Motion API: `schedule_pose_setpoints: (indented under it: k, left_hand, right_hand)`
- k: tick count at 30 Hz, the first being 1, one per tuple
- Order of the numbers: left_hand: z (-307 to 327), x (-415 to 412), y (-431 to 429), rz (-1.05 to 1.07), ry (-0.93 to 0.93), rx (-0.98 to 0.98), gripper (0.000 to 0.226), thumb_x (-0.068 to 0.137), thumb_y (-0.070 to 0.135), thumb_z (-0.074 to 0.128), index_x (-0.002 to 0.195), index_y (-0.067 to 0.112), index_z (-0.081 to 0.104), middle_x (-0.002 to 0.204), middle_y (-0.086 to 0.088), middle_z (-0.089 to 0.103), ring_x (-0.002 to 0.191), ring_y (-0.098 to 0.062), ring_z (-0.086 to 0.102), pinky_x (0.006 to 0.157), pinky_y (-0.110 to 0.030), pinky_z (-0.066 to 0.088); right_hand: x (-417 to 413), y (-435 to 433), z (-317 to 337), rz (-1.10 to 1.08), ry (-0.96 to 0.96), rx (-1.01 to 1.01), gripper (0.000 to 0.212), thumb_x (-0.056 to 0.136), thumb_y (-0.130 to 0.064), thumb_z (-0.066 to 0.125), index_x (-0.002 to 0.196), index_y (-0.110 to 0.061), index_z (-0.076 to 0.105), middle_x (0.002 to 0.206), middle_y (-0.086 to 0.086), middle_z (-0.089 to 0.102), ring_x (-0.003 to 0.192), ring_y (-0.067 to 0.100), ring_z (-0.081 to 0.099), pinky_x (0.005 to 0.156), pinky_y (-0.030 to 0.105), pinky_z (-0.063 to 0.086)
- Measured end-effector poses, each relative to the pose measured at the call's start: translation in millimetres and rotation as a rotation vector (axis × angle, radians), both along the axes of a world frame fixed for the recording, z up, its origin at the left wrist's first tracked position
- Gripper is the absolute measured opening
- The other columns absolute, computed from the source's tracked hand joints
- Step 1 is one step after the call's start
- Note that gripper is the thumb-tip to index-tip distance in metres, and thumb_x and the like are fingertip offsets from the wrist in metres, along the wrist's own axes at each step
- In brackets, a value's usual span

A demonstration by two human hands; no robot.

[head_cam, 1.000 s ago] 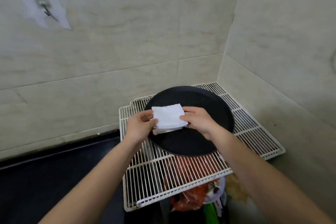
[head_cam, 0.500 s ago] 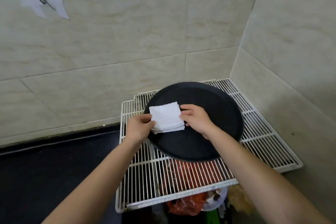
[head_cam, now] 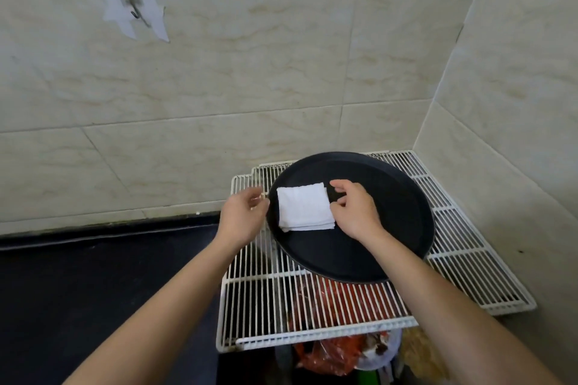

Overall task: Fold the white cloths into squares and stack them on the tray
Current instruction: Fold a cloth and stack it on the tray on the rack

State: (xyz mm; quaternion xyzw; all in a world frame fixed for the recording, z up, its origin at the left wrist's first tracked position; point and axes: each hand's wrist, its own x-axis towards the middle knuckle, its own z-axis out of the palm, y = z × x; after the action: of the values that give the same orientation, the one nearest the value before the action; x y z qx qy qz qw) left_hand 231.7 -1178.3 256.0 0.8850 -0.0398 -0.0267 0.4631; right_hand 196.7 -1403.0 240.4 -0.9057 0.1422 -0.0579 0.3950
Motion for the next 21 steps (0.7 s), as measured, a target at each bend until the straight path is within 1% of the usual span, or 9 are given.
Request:
schedule_pose_setpoints:
  k: [2, 3, 5, 7, 9, 10, 14, 17, 21]
  left_hand:
    - [7.1, -4.5, 29.5, 0.021, -0.134, -0.009, 0.044, 0.099, 0.032, 0.054, 0.139, 0.013, 0.053, 0.135, -0.007, 0.060, 0.123, -0.022, 0.057, 0.104, -0.038, 0.046]
    - [9.3, -8.7, 47.1, 0.047, -0.223, 0.058, 0.048, 0.101, 0.037, 0.049, 0.142, 0.014, 0.049, 0.141, -0.009, 0.055, 0.130, -0.024, 0.052, 0.108, -0.042, 0.042]
    - [13.2, -21.4, 85.5, 0.139, -0.415, 0.325, 0.056, 0.102, 0.043, 0.040, 0.149, 0.013, 0.039, 0.156, -0.015, 0.035, 0.145, -0.030, 0.031, 0.118, -0.047, 0.028]
    - [17.5, -37.8, 123.0, 0.225, -0.540, 0.579, 0.064, 0.100, 0.051, 0.033, 0.154, 0.016, 0.029, 0.162, -0.019, 0.017, 0.150, -0.035, 0.012, 0.118, -0.051, 0.018]
    - [16.3, -55.5, 157.8, 0.303, -0.511, 0.722, 0.068, 0.097, 0.056, 0.030, 0.156, 0.023, 0.024, 0.164, -0.017, 0.008, 0.151, -0.036, 0.003, 0.117, -0.057, 0.014]
    - [13.6, -65.8, 174.9, 0.339, -0.478, 0.772, 0.068, 0.097, 0.058, 0.029, 0.156, 0.024, 0.023, 0.164, -0.016, 0.006, 0.151, -0.037, 0.002, 0.116, -0.060, 0.013]
    - [2.7, -105.8, 240.5, 0.403, -0.361, 0.907, 0.070, 0.095, 0.060, 0.028, 0.155, 0.022, 0.027, 0.164, -0.016, 0.008, 0.150, -0.039, 0.004, 0.113, -0.067, 0.016]
    - [0.2, -138.1, 307.1, 0.478, -0.287, 0.970, 0.070, 0.095, 0.060, 0.026, 0.154, 0.022, 0.030, 0.163, -0.016, 0.012, 0.150, -0.039, 0.009, 0.112, -0.067, 0.018]
    - [-5.3, -196.1, 409.8, 0.586, -0.182, 0.978, 0.071, 0.096, 0.061, 0.023, 0.153, 0.019, 0.032, 0.161, -0.018, 0.019, 0.147, -0.040, 0.020, 0.110, -0.065, 0.026]
  right_hand:
    - [0.0, 10.0, 10.2, 0.027, -0.125, -0.139, 0.048, 0.096, -0.015, 0.055, 0.143, -0.022, 0.048, 0.143, 0.001, 0.047, 0.123, 0.017, 0.052, 0.098, 0.031, 0.046]
    - [0.4, 19.1, 15.3, 0.061, -0.187, -0.231, 0.048, 0.098, -0.020, 0.051, 0.145, -0.020, 0.045, 0.147, 0.003, 0.043, 0.132, 0.020, 0.045, 0.105, 0.034, 0.041]
    - [2.3, 45.5, 23.3, 0.137, -0.277, -0.415, 0.052, 0.102, -0.035, 0.045, 0.150, -0.019, 0.038, 0.157, 0.009, 0.031, 0.145, 0.026, 0.029, 0.117, 0.043, 0.029]
    - [8.4, 79.0, 27.0, 0.228, -0.331, -0.513, 0.060, 0.102, -0.050, 0.036, 0.155, -0.023, 0.027, 0.164, 0.012, 0.014, 0.152, 0.030, 0.010, 0.123, 0.049, 0.014]
    - [15.3, 115.4, 24.1, 0.336, -0.362, -0.559, 0.066, 0.101, -0.057, 0.030, 0.158, -0.026, 0.017, 0.167, 0.011, -0.002, 0.153, 0.031, -0.006, 0.123, 0.051, 0.001]
    - [17.0, 134.9, 20.6, 0.385, -0.378, -0.571, 0.067, 0.101, -0.059, 0.029, 0.158, -0.027, 0.014, 0.167, 0.011, -0.006, 0.153, 0.032, -0.010, 0.123, 0.052, -0.001]
    - [8.6, 212.7, 3.9, 0.510, -0.390, -0.610, 0.075, 0.098, -0.066, 0.025, 0.160, -0.028, 0.006, 0.166, 0.011, -0.015, 0.151, 0.035, -0.017, 0.122, 0.055, -0.004]
    - [0.1, 288.0, -0.1, 0.618, -0.408, -0.617, 0.077, 0.098, -0.069, 0.022, 0.160, -0.026, 0.006, 0.165, 0.012, -0.016, 0.151, 0.036, -0.017, 0.122, 0.055, -0.004]
    - [-22.1, 407.9, -0.6, 0.770, -0.457, -0.591, 0.074, 0.098, -0.065, 0.027, 0.159, -0.025, 0.013, 0.166, 0.012, -0.009, 0.152, 0.035, -0.010, 0.123, 0.053, -0.001]
